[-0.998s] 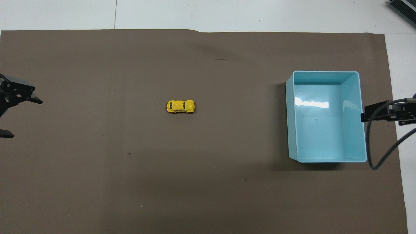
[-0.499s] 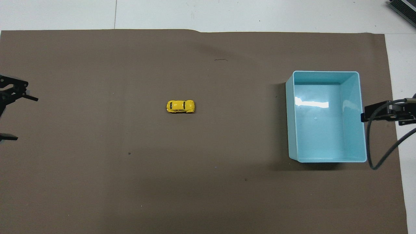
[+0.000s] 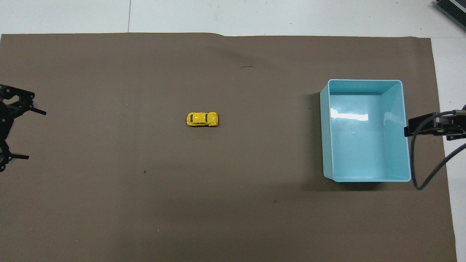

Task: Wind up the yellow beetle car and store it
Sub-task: 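Move the left gripper toward the yellow toy car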

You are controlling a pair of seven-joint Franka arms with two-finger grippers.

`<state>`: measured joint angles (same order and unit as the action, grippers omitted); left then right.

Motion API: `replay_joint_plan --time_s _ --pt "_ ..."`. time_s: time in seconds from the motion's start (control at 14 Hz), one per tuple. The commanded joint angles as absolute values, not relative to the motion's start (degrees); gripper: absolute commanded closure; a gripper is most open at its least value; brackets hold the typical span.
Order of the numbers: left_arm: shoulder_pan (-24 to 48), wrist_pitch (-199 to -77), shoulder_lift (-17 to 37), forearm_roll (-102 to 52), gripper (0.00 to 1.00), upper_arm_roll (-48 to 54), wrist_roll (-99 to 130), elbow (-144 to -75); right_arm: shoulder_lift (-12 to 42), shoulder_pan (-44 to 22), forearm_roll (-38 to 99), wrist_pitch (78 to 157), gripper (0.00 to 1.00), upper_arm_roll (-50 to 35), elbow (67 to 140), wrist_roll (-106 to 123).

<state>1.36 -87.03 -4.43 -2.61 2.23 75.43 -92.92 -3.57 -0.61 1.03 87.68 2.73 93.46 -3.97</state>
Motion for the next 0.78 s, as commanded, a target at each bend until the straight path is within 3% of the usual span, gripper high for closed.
replay_joint_plan --time_s 0.0,0.21,0.71 --pt "1.76 -92.61 -3.43 -3.25 0.0 2.37 78.91 -97.36 -3.16 -0.88 1.76 87.1 0.0 3.08 92.55 -4.48" --pt "2.72 -100.44 -2.9 -3.25 0.0 2.46 84.19 -101.07 -3.08 -0.88 1.76 87.1 0.0 3.08 92.55 -4.48" --pt "7.45 -105.82 3.5 -3.16 0.0 2.46 93.59 -101.08 -3.08 -0.88 1.76 87.1 0.0 3.08 92.55 -4.48"
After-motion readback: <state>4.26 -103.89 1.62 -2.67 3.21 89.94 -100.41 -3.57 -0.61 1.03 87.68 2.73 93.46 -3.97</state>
